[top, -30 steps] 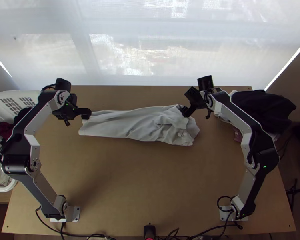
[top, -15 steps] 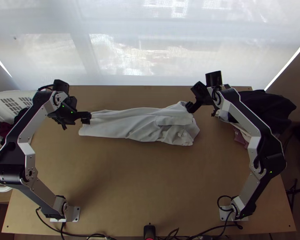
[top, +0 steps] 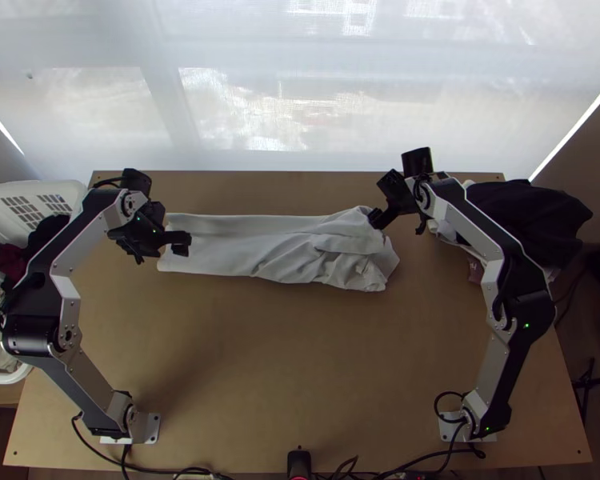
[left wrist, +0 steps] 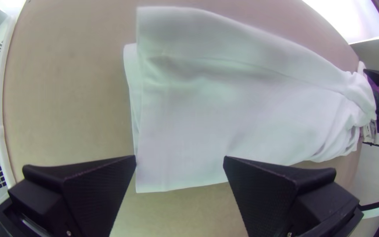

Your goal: Fold the t-shirt

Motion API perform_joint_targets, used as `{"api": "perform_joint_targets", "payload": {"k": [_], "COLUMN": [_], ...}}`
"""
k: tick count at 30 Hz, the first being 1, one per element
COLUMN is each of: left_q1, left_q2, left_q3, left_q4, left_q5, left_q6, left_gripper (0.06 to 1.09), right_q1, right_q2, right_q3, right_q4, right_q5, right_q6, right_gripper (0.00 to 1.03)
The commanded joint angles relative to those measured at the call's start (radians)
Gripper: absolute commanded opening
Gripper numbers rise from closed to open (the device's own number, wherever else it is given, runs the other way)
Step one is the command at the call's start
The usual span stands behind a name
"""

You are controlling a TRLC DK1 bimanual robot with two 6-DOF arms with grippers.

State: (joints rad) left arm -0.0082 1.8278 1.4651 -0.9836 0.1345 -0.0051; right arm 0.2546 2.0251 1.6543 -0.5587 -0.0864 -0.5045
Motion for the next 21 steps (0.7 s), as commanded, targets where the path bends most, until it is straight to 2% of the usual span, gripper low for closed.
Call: {"api": "perform_joint_targets", "payload": {"k": [1, 12, 21], "left_q1": [-0.009, -0.009, 0.042], "left_q2": [-0.016, -0.139, -0.159], "left_q3": [-0.111, -0.276, -0.213], "left_q4": [0.049, 0.053, 0.023], "left_q5": [-0.009, -0.018, -0.026], "left_q6": [-0.001, 0.051, 0.068], "left_gripper": [1.03, 1.03, 1.03], "right_q1": [-0.017, -0.029, -0.026], "right_q2": [0.026, 0.026, 0.047], "right_q3": [0.018, 0.047, 0.07], "right_q4": [0.002, 0.002, 0.0], "right_q5": [0.017, 0.017, 0.019], "right_q6": [0.001, -0.003, -0.043], "right_gripper": [0.98, 0.98, 0.98]}}
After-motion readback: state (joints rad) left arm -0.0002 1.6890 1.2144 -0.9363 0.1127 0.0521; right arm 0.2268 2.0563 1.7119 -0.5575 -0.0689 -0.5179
